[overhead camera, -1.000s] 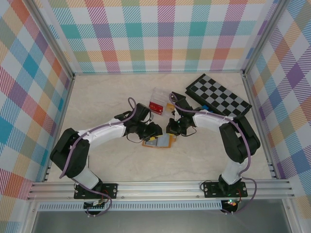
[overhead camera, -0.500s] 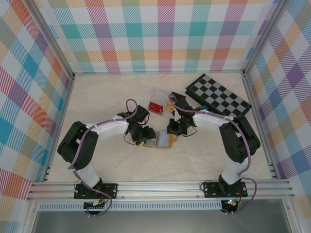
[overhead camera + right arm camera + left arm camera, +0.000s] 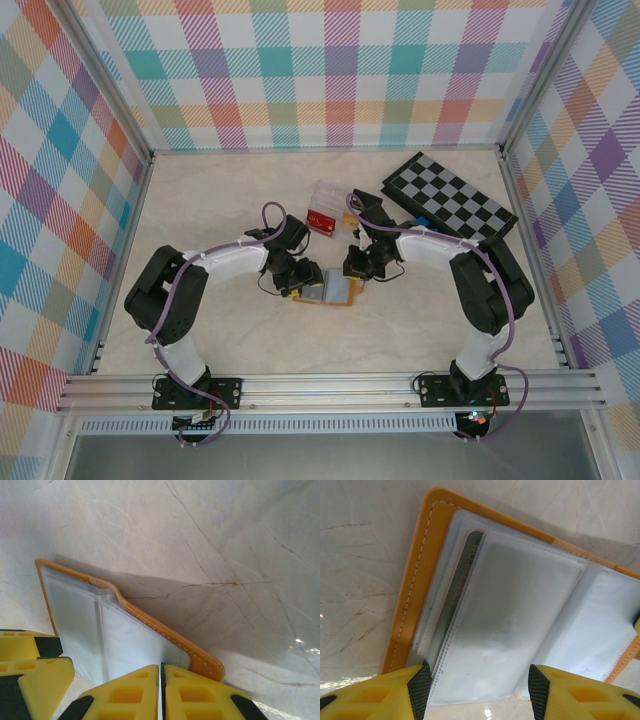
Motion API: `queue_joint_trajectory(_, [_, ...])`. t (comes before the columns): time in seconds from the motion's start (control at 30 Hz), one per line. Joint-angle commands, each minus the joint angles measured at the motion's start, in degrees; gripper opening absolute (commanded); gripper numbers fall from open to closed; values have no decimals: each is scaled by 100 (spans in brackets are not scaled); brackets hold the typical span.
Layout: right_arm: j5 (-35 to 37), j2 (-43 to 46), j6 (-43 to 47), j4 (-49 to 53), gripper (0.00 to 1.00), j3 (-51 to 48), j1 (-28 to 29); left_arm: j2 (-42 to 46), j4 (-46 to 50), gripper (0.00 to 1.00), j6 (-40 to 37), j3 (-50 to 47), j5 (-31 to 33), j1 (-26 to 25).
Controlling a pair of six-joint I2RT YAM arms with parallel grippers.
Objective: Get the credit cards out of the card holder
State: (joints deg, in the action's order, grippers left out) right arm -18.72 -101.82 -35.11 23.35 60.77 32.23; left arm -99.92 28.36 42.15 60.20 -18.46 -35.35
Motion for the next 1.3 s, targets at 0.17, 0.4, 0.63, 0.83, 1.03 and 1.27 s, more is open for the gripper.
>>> queue_joint_trajectory(0.17, [-105, -180, 31, -72, 11, -79, -20, -155, -21, 58, -206, 88, -313, -15])
queue_joint_trajectory(0.4, [-140, -259, 33, -88, 11, -74, -21, -65, -225, 57, -387, 46, -597, -24])
queue_joint_trajectory(0.63, [-149, -251, 32, -103, 11, -83, -24, 196, -599, 51, -409, -104, -848, -24])
queue_joint_trajectory(0.83, [-150, -251, 44, -120, 11, -100, -24, 193, -719, 49, -322, -176, -903, -22])
queue_joint_trajectory(1.03, [-141, -230, 48, -116, 11, -123, -25, 145, -917, 43, -230, -234, -1062, -20])
queue_joint_trajectory(1.27, [-88, 111, 116, -186, 13, -243, -24, 71, -878, 28, -170, -236, -928, -19])
